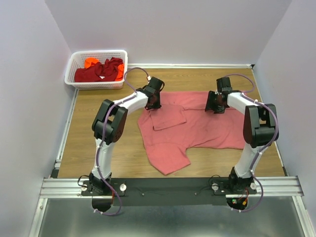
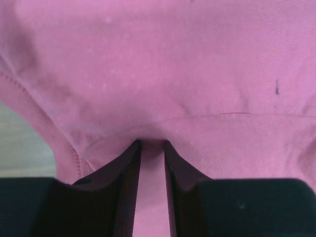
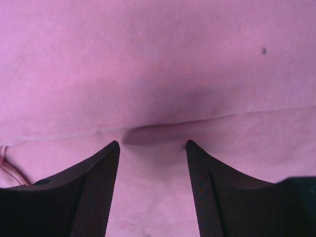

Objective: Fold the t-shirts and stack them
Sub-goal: Fold the tshirt

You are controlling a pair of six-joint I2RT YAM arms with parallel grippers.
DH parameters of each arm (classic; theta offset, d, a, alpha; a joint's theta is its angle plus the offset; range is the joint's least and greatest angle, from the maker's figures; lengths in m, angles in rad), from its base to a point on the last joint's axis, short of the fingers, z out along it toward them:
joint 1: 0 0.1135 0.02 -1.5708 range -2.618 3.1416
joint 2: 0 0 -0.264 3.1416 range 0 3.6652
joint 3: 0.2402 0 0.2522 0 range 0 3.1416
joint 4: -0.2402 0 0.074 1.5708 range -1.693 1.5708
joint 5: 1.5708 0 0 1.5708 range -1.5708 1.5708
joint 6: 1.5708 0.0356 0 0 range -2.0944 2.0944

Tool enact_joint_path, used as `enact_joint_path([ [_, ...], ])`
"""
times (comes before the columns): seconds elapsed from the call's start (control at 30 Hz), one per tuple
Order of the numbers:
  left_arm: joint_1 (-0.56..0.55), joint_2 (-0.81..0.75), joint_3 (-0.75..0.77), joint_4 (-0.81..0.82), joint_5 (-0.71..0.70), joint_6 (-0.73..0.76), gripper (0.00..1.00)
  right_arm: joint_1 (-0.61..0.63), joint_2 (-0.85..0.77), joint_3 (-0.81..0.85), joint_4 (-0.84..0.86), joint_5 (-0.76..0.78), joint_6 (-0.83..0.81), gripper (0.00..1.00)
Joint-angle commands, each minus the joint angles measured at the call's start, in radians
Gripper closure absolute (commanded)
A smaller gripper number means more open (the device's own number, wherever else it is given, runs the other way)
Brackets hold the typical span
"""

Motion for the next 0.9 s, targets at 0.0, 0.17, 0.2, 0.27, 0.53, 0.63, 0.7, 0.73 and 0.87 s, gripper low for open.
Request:
enact_joint_path([
  [0.0,0.051,0.083,0.040,0.003,0.026,0.008,0.66,0.006,0.084,0.052,0.023,0.025,-0.016,0.36],
  [0.17,0.100,0.160,0.179,-0.042,0.046,0.017,0.66,0.006,0.166,0.163,0.024,0.033,-0.023,0.36],
  [0.2,0.109,0.171,0.207,-0.050,0.046,0.017,0.66,0.006,0.179,0.182,0.021,0.033,-0.023,0.36],
  [0.27,0.112,0.188,0.274,-0.076,0.056,0.031,0.65,0.006,0.191,0.225,0.019,0.020,-0.022,0.36],
  [0.53,0.112,-0.079,0.160,-0.079,0.026,0.034,0.47,0.002,-0.006,0.166,-0.048,0.104,-0.028,0.29],
  [0.63,0.112,-0.278,-0.016,-0.104,0.004,0.028,0.45,-0.018,-0.128,0.075,-0.100,0.161,-0.017,0.23],
  [0.7,0.111,-0.353,-0.099,-0.124,-0.008,0.022,0.44,-0.051,-0.227,0.026,-0.131,0.203,-0.004,0.21],
  [0.73,0.111,-0.421,-0.186,-0.145,-0.019,0.022,0.44,-0.072,-0.258,-0.021,-0.140,0.211,0.015,0.20],
  [0.87,0.111,-0.557,-0.381,-0.206,-0.030,0.022,0.44,-0.124,-0.410,-0.106,-0.178,0.214,0.076,0.19],
])
